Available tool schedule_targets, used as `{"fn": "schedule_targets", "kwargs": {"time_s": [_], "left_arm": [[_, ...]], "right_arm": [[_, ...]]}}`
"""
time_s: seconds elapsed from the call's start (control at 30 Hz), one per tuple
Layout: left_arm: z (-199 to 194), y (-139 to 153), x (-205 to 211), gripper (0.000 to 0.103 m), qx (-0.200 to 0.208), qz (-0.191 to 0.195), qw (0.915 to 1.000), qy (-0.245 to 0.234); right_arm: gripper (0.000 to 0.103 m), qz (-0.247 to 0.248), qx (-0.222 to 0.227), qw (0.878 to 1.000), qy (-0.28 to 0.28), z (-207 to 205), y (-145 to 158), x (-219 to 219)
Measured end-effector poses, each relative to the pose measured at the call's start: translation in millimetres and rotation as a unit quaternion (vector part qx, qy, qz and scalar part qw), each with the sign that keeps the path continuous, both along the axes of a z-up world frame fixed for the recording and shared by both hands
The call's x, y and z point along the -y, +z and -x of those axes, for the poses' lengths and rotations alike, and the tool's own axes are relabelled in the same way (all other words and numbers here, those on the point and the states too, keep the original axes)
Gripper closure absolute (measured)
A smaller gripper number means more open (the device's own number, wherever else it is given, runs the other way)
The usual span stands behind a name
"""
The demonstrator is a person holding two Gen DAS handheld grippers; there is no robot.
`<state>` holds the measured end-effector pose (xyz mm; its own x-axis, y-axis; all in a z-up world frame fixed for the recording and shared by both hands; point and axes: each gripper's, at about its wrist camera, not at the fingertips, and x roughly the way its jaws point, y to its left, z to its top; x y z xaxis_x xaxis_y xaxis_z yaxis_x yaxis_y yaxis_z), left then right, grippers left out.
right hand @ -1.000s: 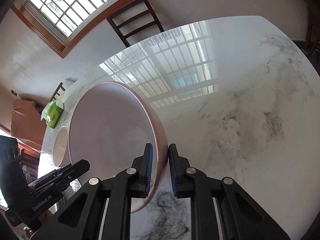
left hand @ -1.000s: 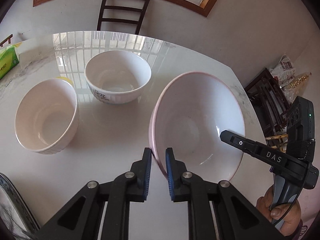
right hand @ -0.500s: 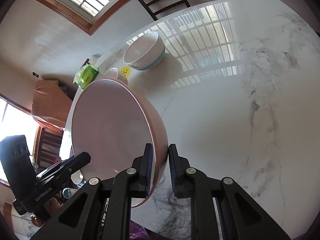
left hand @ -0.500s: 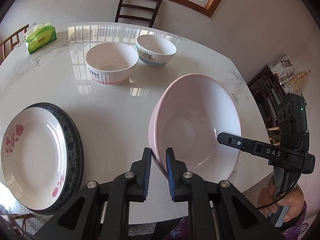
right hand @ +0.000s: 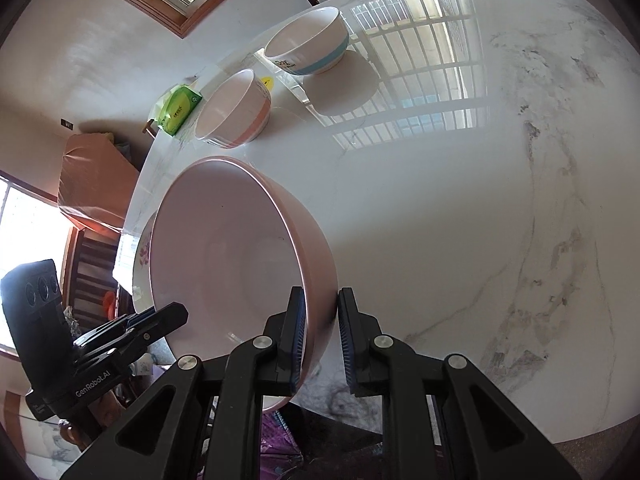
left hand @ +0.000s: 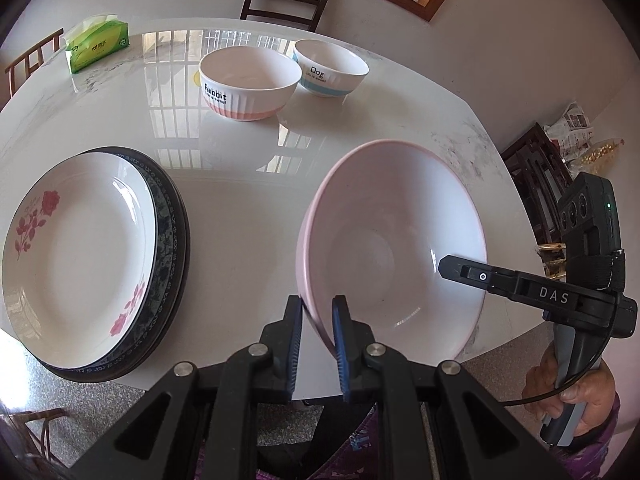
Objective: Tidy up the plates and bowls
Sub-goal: 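Lift the pink bowl and set it beside the plate stack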
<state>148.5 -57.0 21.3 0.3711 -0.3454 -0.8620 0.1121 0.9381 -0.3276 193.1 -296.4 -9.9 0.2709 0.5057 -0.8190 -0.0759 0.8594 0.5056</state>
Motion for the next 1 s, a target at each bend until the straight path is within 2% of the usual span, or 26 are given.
{"fn": "schedule_targets", "kwargs": {"time_s": [0.37, 0.67, 1.0], "left_arm": [[2, 0, -2, 0.088, 0.000, -0.010, 0.9999, 0.004], [2, 2, 1, 0.087, 0.049, -0.050, 0.9975, 0.011], [0, 3, 1, 0.087, 0.079, -0.086, 0.9931, 0.011]], "right_arm": [[0.084, -0.004, -0.020, 1.000, 0.006, -1, -8, -9], [0.084, -0.020, -0.030, 0.999, 0.006, -10, -14, -14], [0.083, -0.044, -0.053, 0.998, 0.012, -17, -23, -19]]}}
